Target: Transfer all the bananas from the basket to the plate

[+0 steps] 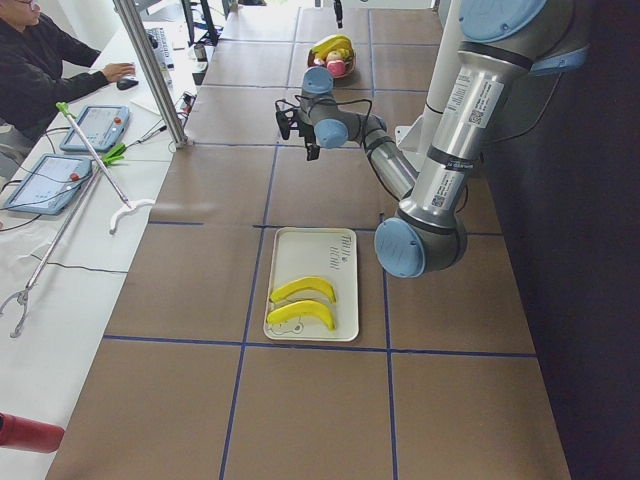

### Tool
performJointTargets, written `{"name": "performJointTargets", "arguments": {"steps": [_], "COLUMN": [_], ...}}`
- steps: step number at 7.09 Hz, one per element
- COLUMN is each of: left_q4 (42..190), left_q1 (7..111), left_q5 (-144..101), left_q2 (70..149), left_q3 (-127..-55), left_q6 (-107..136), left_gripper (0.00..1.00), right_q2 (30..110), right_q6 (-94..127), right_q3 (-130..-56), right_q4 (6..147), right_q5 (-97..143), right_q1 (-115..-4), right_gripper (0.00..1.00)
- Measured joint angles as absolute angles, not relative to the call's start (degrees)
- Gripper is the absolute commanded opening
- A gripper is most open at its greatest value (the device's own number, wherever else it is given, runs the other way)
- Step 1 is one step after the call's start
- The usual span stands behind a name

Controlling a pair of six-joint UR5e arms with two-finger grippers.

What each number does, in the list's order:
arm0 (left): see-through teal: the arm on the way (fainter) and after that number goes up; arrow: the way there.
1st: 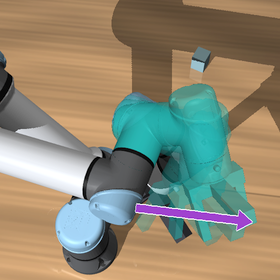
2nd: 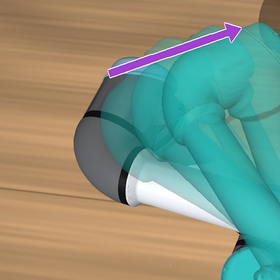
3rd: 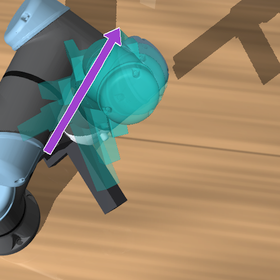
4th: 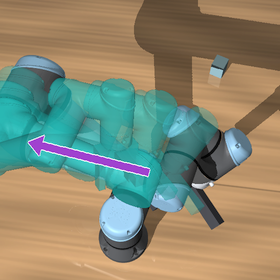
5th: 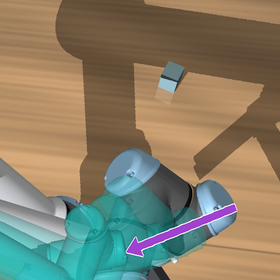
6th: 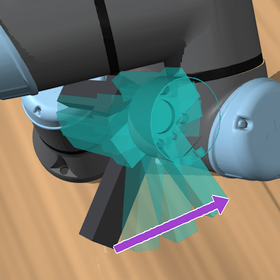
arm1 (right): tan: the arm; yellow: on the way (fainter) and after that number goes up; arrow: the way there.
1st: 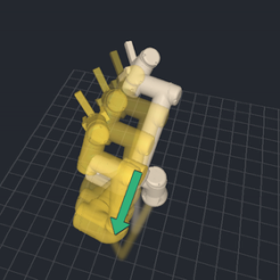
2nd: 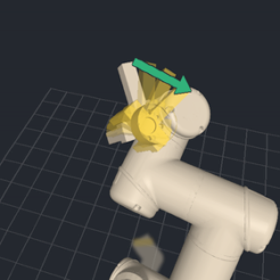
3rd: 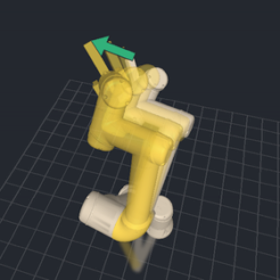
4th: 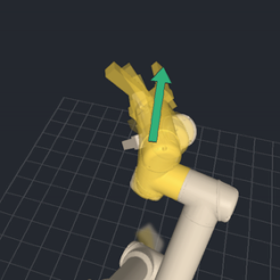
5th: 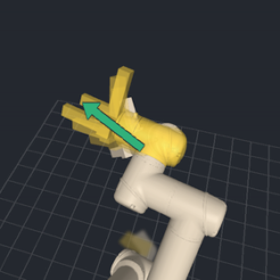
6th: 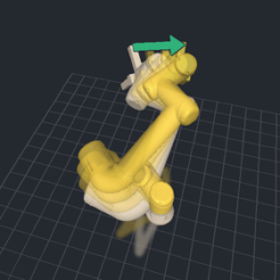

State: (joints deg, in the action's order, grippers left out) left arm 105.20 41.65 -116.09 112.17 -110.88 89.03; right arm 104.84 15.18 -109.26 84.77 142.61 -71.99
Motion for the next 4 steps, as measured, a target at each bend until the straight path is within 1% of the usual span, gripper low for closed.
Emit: {"name": "performJointTargets", "arguments": {"steps": [4], "left_q4": [105.21], "left_q1": [41.63], "left_q5": [-116.02], "left_q2": [112.29], "left_q3": [-110.92], "left_q6": [89.03], "left_gripper": [1.00], "right_q2": [103.74], "right_q6": [15.67], "right_q3": [-105.40], "right_q4": [84.58], "right_q5": [144.55], "right_q1": [-71.93], "right_gripper": [1.00]}}
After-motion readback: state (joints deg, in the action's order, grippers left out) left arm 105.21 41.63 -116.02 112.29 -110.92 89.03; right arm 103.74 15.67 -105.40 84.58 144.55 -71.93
